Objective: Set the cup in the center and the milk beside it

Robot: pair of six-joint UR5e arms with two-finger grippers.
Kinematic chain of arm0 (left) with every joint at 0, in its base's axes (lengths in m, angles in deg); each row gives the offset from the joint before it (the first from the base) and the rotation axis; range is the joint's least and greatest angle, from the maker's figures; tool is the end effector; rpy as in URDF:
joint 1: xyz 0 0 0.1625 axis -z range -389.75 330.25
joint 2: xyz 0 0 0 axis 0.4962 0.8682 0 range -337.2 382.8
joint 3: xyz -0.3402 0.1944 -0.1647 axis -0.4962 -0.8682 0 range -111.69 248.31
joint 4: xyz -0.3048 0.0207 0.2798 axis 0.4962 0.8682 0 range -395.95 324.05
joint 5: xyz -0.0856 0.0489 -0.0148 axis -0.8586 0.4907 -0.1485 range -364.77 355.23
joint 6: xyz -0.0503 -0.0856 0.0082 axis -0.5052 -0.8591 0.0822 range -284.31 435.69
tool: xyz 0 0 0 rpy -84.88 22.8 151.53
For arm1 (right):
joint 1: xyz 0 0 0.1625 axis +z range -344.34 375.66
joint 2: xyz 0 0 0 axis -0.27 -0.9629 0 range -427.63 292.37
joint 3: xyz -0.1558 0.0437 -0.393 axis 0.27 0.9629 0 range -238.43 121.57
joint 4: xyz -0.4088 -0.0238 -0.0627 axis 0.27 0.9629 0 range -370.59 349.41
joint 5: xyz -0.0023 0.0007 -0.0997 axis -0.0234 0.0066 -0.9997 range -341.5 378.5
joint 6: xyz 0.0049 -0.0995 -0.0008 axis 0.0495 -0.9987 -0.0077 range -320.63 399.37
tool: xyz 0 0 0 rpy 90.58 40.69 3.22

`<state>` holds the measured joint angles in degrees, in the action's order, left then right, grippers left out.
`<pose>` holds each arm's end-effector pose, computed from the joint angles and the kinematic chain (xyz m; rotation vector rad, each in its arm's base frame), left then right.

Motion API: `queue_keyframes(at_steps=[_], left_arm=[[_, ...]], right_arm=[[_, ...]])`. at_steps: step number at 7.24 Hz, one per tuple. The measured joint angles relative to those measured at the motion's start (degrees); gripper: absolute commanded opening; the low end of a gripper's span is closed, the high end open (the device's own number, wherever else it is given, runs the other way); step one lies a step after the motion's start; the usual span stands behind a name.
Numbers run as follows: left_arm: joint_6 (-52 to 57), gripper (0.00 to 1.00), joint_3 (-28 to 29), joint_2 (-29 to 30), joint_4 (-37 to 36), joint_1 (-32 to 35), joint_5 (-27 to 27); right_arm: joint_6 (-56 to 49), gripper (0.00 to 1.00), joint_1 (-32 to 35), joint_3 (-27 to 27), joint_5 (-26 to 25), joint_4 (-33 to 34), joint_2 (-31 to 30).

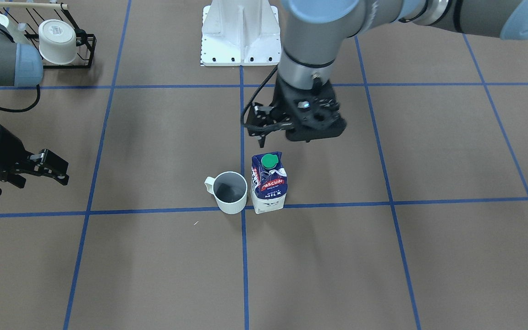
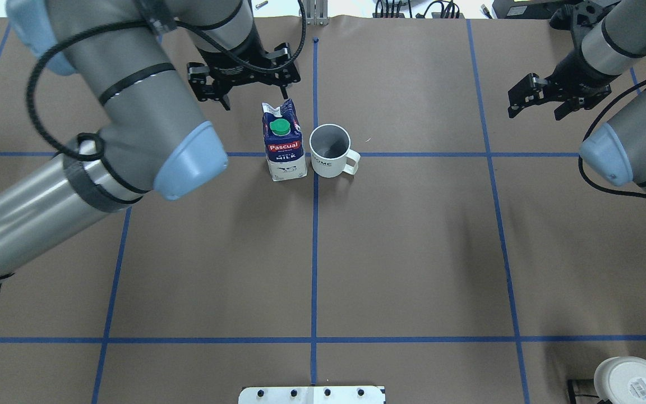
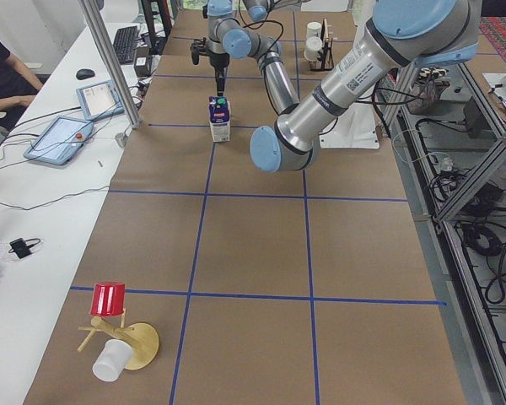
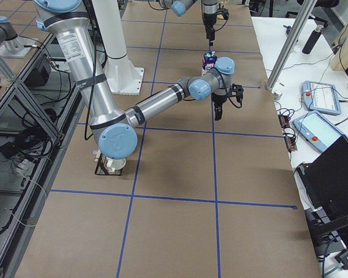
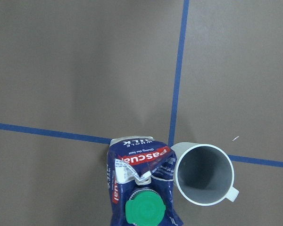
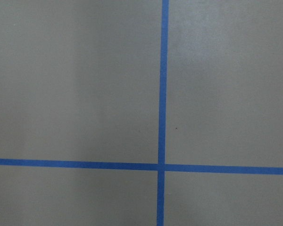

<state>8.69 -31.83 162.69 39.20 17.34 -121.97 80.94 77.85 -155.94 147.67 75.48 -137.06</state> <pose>0.3811 -0.5389 0.0883 0.0760 0.8917 -0.2049 -0.2275 -0.5819 0.3884 0.0622 -0.8510 0.0344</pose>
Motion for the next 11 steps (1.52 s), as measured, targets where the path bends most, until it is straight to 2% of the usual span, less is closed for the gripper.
queue_keyframes(at_steps=[2, 4, 6, 7, 9, 11], left_arm=[[10.9, 0.99, -10.9, -13.6, -0.9, 5.6, -0.4], [16.6, 0.99, -14.4, -23.2, -0.2, 12.3, -1.5], [27.5, 0.99, -14.9, -30.9, 0.6, 18.8, -2.7], [36.3, 0.99, -14.5, -35.6, 0.8, 23.0, -4.8], [49.5, 0.99, -11.5, -41.4, 1.2, 30.0, -9.2], [53.0, 0.99, -7.4, -43.7, 2.3, 32.9, -9.9]], right_arm=[[-1.2, 1.0, 3.6, 1.3, 0.5, 0.0, -2.7], [-1.8, 1.0, 7.1, 1.9, 0.3, -1.0, -5.6], [-4.7, 1.0, 11.5, 3.3, 0.8, -7.6, -10.8], [-9.4, 1.0, 14.3, 4.8, 2.3, -10.1, -13.1], [-20.6, 1.0, 20.4, 9.0, 7.0, -9.1, -15.2], [-26.9, 1.0, 24.6, 10.0, 8.7, -5.2, -17.8]])
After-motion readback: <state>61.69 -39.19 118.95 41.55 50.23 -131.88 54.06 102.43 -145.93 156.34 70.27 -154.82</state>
